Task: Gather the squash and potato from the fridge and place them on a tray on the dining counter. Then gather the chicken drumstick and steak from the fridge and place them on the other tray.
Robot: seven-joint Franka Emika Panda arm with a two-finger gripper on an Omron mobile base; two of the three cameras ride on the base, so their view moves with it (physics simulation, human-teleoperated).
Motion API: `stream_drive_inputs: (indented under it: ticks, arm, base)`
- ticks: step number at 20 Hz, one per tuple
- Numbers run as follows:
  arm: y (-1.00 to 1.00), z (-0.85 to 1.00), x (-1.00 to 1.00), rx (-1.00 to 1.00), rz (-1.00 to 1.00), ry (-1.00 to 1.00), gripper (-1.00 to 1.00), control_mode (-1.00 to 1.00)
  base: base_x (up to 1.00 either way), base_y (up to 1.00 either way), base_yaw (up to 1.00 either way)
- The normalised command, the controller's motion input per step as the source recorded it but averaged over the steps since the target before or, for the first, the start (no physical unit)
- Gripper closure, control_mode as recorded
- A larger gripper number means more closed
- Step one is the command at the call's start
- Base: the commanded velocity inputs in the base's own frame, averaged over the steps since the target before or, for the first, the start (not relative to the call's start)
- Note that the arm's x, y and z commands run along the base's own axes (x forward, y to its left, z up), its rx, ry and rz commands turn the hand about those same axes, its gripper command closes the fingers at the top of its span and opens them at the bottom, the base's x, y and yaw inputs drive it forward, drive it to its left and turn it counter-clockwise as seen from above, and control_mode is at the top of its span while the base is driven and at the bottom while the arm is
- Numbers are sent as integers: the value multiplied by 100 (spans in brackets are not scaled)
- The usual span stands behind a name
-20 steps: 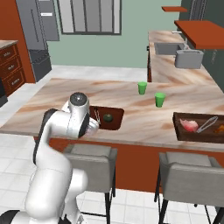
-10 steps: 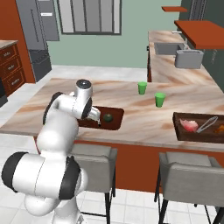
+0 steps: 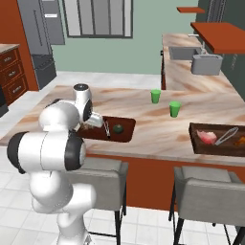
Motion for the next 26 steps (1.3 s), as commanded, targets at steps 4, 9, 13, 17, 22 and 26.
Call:
stream_drive_inputs:
  ticks: [4, 9, 13, 17, 22, 26]
  arm:
    - [0, -37, 42, -5, 9, 2, 100, -100]
    - [1, -43, 45, -5, 9, 4, 100, -100]
    - [12, -41, 45, -6, 7, 7, 100, -100]
    - [28, -33, 36, -7, 4, 4, 100, -100]
    - [29, -23, 38, -7, 4, 2, 100, -100]
    - [21, -30, 48, -7, 4, 0, 100, -100]
  base:
    - [0, 0, 0]
    - [0, 0, 0]
    - [0, 0, 0]
    - [0, 0, 0]
    - [0, 0, 0]
    - [0, 0, 0]
